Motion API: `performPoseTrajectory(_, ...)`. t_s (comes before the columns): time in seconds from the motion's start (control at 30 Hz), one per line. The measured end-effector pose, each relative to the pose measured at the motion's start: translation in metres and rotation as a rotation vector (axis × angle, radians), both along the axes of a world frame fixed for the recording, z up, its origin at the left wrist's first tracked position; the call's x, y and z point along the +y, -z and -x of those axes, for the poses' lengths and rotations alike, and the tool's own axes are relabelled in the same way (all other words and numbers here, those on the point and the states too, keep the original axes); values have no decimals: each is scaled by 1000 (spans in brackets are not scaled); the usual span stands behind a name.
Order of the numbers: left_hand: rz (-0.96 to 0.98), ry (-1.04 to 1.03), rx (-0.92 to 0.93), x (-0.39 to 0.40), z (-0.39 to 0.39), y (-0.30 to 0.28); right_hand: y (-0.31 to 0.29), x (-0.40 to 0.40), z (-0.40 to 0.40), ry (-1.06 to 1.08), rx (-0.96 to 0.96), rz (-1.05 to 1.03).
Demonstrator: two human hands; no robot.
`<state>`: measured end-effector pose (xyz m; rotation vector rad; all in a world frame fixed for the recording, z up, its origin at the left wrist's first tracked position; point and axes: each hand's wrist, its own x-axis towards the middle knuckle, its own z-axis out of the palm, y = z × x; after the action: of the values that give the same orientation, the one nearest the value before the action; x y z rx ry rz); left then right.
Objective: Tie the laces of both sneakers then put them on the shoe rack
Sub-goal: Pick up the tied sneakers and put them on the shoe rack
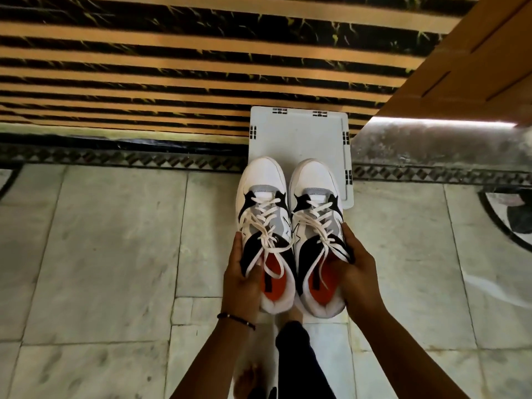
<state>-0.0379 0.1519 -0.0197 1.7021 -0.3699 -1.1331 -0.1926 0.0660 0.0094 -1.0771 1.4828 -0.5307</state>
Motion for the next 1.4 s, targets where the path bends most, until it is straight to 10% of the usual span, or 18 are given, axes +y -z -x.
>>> performPoseTrajectory(0.7, 2, 122, -101, -197, -51, 48, 67, -191, -45, 75, -32, -5)
performPoseTrajectory(1.4, 14, 140, -90, -211, -51, 48, 86, -198, -42, -4, 4, 60)
